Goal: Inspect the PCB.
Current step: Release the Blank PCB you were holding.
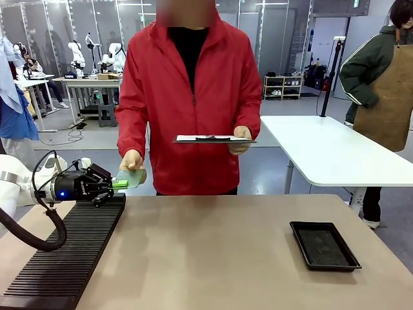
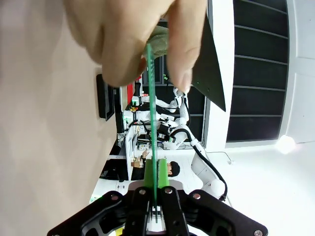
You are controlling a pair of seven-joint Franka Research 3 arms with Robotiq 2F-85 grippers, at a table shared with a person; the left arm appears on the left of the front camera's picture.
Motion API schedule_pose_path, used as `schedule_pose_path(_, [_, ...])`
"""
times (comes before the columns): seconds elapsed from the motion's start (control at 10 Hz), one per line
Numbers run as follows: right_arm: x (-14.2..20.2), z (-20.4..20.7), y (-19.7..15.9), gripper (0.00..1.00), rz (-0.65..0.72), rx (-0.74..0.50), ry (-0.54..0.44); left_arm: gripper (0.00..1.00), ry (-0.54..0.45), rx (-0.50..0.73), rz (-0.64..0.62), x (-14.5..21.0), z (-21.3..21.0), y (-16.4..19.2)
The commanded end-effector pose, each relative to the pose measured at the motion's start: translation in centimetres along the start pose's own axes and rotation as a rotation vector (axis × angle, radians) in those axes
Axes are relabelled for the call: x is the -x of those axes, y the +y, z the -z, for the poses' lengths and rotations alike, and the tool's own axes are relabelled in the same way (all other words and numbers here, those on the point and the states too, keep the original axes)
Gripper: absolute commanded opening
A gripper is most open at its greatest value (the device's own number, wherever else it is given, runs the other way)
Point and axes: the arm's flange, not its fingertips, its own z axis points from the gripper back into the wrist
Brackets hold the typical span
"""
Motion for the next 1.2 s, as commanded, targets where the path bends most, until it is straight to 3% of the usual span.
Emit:
schedule_pose_path(0.0, [0.03, -0.09, 0.09, 1.0, -0.006, -0.011, -0.004, 0.03, -0.001, -0.002, 0.007, -0.02, 0.01, -0.06])
schedule_pose_path(0.9, [0.03, -0.09, 0.09, 1.0, -0.006, -0.011, -0.004, 0.03, 0.003, 0.002, 0.003, -0.03, -0.08, 0.12])
schedule_pose_path(1.0, [0.03, -0.09, 0.09, 1.0, -0.006, -0.011, -0.004, 0.41, 0.047, 0.021, 0.003, 0.21, -0.18, 0.0])
schedule_pose_path(1.1, [0.03, -0.09, 0.09, 1.0, -0.006, -0.011, -0.004, 0.33, 0.041, 0.024, 0.007, 0.2, -0.25, 0.04])
